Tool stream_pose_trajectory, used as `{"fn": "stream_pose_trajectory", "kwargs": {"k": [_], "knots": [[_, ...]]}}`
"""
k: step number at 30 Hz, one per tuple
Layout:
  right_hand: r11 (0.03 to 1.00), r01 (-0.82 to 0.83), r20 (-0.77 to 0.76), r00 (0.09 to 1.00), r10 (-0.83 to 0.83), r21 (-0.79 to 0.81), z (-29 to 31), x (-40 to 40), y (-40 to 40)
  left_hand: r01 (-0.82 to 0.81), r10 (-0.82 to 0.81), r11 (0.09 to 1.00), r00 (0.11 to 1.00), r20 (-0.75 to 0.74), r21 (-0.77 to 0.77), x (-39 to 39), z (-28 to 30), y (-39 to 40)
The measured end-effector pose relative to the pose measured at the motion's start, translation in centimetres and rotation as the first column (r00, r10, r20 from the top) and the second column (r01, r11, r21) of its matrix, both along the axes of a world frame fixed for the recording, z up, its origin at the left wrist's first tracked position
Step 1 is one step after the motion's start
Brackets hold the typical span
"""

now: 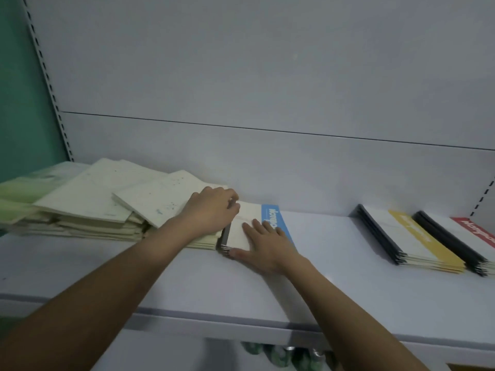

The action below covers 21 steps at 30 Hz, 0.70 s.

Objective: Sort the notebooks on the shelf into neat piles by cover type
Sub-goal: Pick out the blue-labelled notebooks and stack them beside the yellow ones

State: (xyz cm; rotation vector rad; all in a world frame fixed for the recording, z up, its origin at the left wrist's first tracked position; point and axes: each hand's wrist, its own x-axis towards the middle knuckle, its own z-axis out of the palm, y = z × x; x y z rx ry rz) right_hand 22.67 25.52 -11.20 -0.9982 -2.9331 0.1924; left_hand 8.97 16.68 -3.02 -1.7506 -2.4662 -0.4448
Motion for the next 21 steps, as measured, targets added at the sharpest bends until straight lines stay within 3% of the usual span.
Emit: {"fn": "stream_pose_trajectory", "kwargs": {"k": [2,5,7,10,13,15,17,19,20,21], "knots": [[1.000,0.009,-0.047,0.999,-0.009,0.007,-0.6,1.2,-1.8,0.042,-0.059,0.992,0.988,0.140,0.118,0.2,-0.2,-0.5],[0.999,-0.016,-0.057,0.998,0.018,0.033,0.0,2.8,-4.3,0.003,-0.142,0.947,0.901,0.410,0.322,0.3,-0.2,-1.4],[1.000,-0.024,-0.033,0.999,0.024,-0.003,1.1,3.4,-4.7,-0.040,-0.149,0.934,0.859,0.490,0.355,0.6,-0.2,-1.8],[0.975,0.007,-0.235,0.970,-0.060,-0.221,2.8,3.8,-4.0,-0.068,-0.150,0.935,0.814,0.562,0.348,0.8,-0.6,-2.4],[0.867,0.006,-0.483,0.828,-0.283,-0.499,4.7,4.6,-3.1,-0.150,-0.146,0.934,0.670,0.728,0.325,1.7,-0.5,-3.1],[0.848,-0.035,-0.543,0.782,-0.306,-0.529,5.7,5.1,-3.2,-0.165,-0.099,0.965,0.489,0.867,0.203,2.7,-0.4,-3.1],[0.851,-0.138,-0.573,0.791,-0.213,-0.507,6.2,5.3,-3.9,-0.073,-0.060,0.995,0.157,0.986,0.072,3.9,-0.2,-2.8],[0.885,-0.210,-0.567,0.820,-0.072,-0.416,6.0,5.1,-4.6,-0.038,-0.099,0.995,-0.193,0.976,0.093,4.6,0.1,-2.1],[0.920,-0.201,-0.540,0.841,-0.014,-0.337,5.9,5.1,-4.8,-0.074,-0.124,0.991,-0.285,0.950,0.107,4.8,0.4,-1.9],[0.948,-0.180,-0.504,0.864,0.024,-0.263,5.8,5.1,-5.0,-0.123,-0.133,0.987,-0.311,0.941,0.099,4.9,0.6,-1.7]]}}
